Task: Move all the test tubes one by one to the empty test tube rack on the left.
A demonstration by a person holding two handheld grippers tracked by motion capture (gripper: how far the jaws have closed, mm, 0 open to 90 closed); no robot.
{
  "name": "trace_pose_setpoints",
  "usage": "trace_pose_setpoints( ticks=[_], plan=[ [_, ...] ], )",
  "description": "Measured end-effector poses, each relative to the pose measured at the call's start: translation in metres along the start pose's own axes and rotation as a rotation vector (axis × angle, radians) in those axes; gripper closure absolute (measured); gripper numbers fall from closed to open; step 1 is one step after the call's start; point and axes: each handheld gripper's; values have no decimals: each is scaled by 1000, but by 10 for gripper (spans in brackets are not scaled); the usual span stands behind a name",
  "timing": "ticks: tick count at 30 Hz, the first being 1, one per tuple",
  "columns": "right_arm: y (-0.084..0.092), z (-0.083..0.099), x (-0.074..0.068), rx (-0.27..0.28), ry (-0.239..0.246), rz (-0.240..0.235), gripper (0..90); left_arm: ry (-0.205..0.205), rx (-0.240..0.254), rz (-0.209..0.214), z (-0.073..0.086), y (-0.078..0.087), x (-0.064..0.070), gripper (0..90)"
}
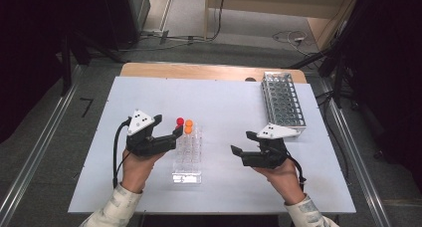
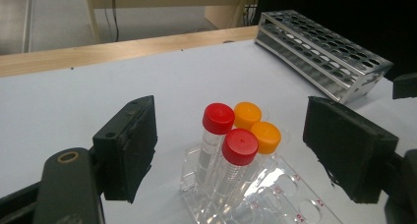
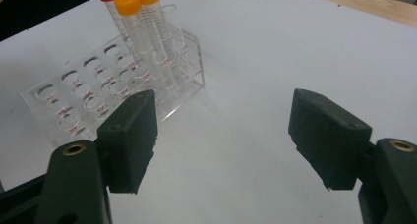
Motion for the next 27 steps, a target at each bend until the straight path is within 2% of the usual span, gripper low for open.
trace_pose_setpoints(
  ticks=[27],
  plan=[
    [14,16,23,-7,-30,60,246,9,8,-41,7,11,-7,211]
  ],
)
Point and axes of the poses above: each handheld gripper's, and its own axes: y roughly backward along the jaws, z roughly out of its underside, x roughly to its right, and after that the axes turned 11 degrees about z, right-handed
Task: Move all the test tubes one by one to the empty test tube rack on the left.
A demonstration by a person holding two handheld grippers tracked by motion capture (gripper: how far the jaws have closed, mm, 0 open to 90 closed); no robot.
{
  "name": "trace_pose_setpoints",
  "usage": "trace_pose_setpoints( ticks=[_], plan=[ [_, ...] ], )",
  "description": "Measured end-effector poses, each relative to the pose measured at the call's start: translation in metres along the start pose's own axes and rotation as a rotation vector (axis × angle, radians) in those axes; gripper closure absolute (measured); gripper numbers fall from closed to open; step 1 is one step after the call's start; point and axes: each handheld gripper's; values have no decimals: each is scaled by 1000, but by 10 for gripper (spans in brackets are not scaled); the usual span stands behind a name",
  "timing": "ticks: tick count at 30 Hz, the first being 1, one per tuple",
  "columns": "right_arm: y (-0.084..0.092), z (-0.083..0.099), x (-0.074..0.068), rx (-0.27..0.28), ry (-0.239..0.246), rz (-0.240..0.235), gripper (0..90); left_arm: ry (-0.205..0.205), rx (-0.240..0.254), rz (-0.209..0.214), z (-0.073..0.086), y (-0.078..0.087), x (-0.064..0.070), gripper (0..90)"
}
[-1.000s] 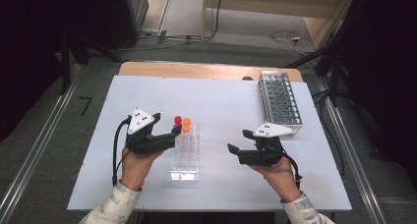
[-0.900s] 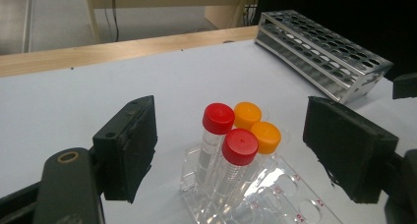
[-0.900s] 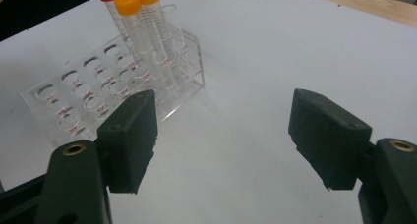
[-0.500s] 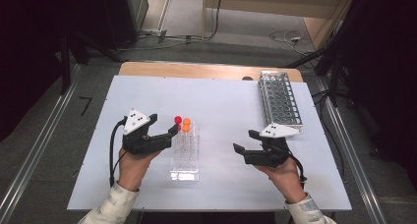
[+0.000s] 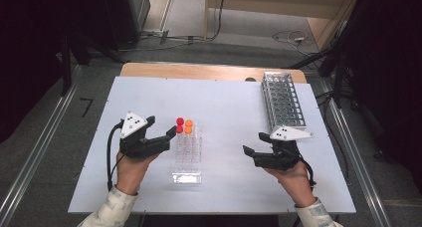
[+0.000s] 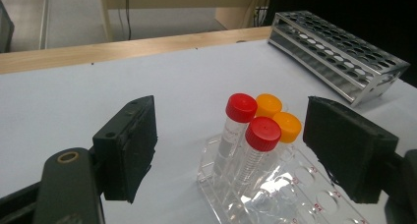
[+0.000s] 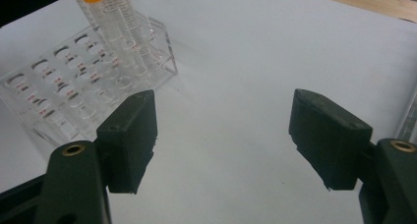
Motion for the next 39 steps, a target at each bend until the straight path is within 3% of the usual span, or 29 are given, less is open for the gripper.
trace_pose_setpoints(
  ticks=[25,39],
  plan=[
    [11,17,23,-7,-21,55,243,18,-28,-41,15,7,-11,187],
    [17,24,35,-9,-31,92,229,30,-16,-85,26,15,-20,186]
  ],
)
Point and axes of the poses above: each handheld gripper's, and its own axes: y roughly backward along the jaws, z roughly out of its underside, x roughly to its right, and after that the axes turned 11 degrees about z, right-handed
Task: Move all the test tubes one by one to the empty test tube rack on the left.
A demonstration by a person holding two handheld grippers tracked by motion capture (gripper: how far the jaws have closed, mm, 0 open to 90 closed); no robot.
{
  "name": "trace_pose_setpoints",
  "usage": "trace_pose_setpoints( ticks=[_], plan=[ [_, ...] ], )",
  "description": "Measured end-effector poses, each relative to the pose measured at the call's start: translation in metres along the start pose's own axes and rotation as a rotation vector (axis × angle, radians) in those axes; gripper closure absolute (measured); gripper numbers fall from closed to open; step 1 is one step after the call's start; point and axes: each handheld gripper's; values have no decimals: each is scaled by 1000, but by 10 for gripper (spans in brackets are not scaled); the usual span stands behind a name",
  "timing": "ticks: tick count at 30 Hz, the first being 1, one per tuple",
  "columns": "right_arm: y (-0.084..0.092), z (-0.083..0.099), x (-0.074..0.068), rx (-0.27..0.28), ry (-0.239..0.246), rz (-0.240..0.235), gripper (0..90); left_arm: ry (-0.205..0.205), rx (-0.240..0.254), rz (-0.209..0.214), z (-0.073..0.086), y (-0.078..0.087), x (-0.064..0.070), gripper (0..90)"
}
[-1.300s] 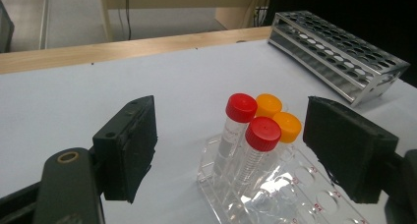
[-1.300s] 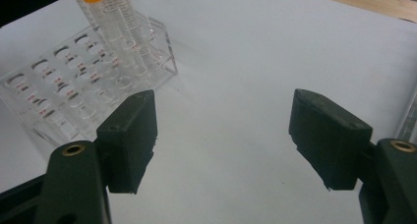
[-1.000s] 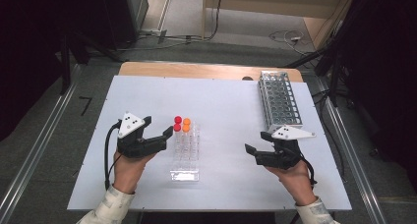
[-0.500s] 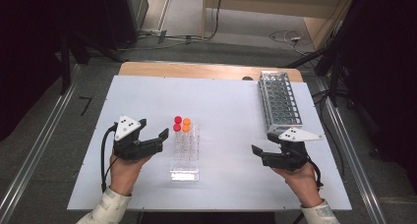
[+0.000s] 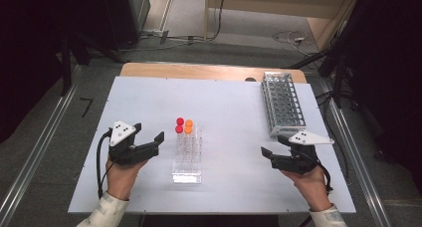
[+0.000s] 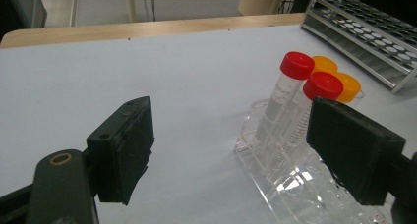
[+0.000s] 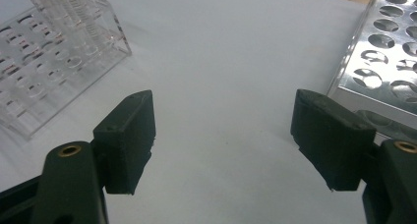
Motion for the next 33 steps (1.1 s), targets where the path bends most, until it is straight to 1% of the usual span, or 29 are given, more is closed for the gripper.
trace_pose_setpoints(
  ticks=[4,11,21,27,33],
  plan=[
    [1,3,3,0,-6,11,225,-2,-6,-6,3,1,-2,180],
    [3,8,10,-1,-11,29,218,8,0,-23,6,5,-6,176],
    [9,15,20,1,-30,53,218,18,-4,-40,12,10,-13,168],
    [13,18,25,6,-38,67,218,26,-2,-45,16,12,-15,157],
    [16,23,29,7,-42,83,218,24,0,-56,19,15,-17,154]
  ],
)
Point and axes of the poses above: each handheld gripper's, and its own axes: y roughly backward along the jaws, z roughly out of its underside, x roughly to its right, and after that the axes turned 11 degrees about z, right-handed
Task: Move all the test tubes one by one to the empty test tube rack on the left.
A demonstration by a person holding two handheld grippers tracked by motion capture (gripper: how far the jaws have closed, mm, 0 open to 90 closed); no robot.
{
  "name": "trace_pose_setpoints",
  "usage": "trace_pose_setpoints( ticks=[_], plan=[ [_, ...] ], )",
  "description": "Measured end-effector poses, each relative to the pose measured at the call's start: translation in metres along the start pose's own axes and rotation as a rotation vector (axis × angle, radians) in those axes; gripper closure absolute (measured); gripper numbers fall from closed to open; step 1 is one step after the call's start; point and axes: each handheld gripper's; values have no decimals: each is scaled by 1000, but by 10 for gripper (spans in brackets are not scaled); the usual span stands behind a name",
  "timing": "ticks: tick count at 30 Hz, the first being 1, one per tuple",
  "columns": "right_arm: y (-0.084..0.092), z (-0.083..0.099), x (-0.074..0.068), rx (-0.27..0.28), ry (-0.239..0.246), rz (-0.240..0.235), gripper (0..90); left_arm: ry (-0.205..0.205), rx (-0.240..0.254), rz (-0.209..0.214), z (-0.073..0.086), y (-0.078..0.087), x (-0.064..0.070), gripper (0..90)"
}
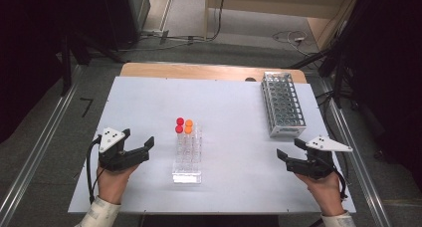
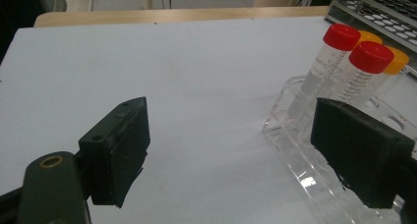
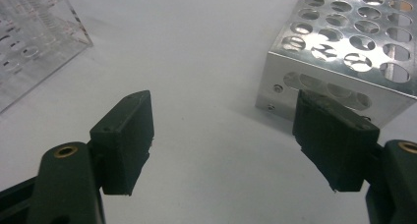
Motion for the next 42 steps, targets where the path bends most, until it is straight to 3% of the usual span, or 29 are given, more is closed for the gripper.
trace_pose_setpoints(
  ticks=[31,42],
  plan=[
    [13,22,24,-15,-36,67,215,0,-5,-20,12,20,-6,146],
    [20,30,38,-18,-71,102,215,-3,-8,-35,17,24,-9,146]
  ],
)
Point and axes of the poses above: each handheld gripper's, and its own axes: y roughly backward along the jaws, z roughly out of its underside, x roughly to its right, and after that the axes turned 11 degrees about z, right-handed
